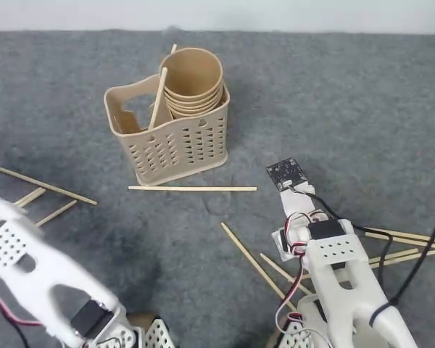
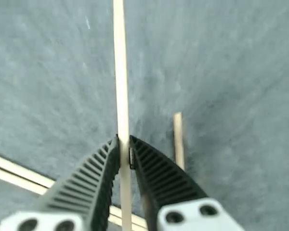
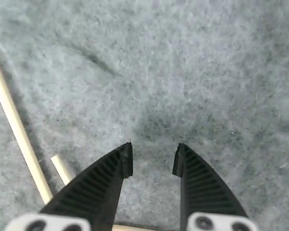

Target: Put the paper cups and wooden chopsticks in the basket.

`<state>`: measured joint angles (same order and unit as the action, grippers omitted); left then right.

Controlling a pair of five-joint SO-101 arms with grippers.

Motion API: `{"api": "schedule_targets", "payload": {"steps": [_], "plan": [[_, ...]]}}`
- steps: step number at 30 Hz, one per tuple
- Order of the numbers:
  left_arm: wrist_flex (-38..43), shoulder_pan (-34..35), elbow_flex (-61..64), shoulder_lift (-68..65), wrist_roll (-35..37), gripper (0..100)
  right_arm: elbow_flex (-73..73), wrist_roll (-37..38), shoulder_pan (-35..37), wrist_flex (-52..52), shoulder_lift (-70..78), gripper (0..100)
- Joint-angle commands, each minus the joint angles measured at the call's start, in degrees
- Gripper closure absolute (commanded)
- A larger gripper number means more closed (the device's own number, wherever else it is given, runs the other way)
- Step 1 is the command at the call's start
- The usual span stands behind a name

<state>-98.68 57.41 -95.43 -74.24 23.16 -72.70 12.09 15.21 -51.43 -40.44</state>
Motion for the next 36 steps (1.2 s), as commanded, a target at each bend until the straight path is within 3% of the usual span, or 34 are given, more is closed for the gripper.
{"api": "schedule_targets", "payload": {"steps": [1, 14, 22, 28, 36], "plan": [[-2.0, 2.0, -0.7, 11.3, -0.3, 99, 0.3, 0.5, -0.1, 0.4, -1.6, 84.4], [-2.5, 4.1, 0.7, 34.9, -3.3, 99, 0.3, 0.5, -0.2, 0.5, -1.6, 84.4], [-2.2, 4.1, 21.1, 54.3, -4.0, 99, 0.3, 0.4, -0.2, 0.5, -1.6, 84.4], [-1.4, -2.3, 34.8, 71.4, -4.2, 99, 0.3, 0.3, -0.2, 0.5, -1.6, 84.4], [8.7, -12.7, 37.4, 84.0, -4.2, 99, 0.2, 0.4, -0.4, 0.5, -1.5, 84.4]]}}
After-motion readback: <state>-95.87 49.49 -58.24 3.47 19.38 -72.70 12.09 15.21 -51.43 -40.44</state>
